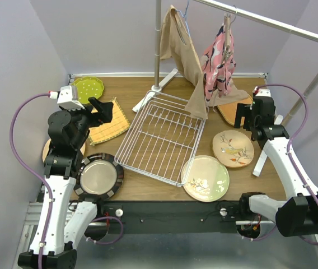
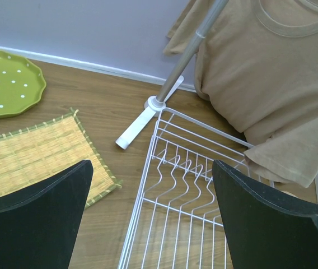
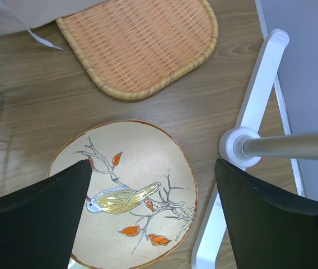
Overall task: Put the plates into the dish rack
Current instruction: Grab a plate with the right arm
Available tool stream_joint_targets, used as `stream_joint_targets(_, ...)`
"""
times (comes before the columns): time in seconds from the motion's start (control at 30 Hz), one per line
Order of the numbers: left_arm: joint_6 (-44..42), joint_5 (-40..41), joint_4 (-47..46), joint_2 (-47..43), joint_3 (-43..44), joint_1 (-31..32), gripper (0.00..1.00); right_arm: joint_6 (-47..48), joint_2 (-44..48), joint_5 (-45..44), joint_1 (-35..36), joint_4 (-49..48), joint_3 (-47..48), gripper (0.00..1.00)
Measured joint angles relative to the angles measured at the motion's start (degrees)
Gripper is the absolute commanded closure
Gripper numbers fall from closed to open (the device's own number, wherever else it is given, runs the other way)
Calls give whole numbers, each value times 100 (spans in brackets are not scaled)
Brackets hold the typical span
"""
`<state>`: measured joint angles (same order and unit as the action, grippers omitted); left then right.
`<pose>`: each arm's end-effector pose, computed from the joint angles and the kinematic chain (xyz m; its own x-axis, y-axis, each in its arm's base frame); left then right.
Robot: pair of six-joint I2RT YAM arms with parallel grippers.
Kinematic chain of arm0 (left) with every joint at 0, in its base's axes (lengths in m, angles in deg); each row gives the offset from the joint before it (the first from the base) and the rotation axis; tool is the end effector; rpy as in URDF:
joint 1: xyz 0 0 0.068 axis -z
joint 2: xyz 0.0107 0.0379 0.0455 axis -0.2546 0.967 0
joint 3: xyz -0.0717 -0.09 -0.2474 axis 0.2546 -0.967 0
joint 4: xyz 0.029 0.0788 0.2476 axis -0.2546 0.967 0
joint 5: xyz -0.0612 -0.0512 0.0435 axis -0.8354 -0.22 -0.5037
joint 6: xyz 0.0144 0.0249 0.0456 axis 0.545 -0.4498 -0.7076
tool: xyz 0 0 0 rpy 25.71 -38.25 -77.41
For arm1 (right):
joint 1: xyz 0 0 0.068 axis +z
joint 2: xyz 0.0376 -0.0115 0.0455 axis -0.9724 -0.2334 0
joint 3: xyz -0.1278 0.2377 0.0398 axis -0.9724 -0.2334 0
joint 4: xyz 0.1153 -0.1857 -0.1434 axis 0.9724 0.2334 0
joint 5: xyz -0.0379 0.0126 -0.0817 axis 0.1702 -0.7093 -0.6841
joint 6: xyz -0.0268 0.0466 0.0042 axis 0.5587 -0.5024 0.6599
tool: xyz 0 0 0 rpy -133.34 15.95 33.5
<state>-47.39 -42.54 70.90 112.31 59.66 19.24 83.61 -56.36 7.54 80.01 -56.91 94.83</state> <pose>0.1604 -0.0173 0.3984 -0.1428 -0.4243 -0.8942 0.1618 0.8813 -0.4440 0.2457 0.0042 0.3035 -0.5997 0.0201 -0.8000 0.2173 0.9662 -0.1386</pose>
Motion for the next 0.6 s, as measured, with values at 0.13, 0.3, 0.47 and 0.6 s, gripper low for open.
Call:
stream_joint_targets(0.13, 0, -35, -9, 0, -11, 0, 3, 293, 28, 210, 0, 0, 0, 0)
stream_joint_targets(0.3, 0, -103, -44, 0, -20, 0, 3, 925, 125, 562, 2, -39, 0, 0)
stream_joint_targets(0.47, 0, -197, -81, 0, -20, 0, 3, 1445, 111, 664, 2, -83, -17, 0)
stream_joint_targets(0.6, 0, -260, -105, 0, -24, 0, 3, 1602, 59, 557, 2, -190, -133, 0)
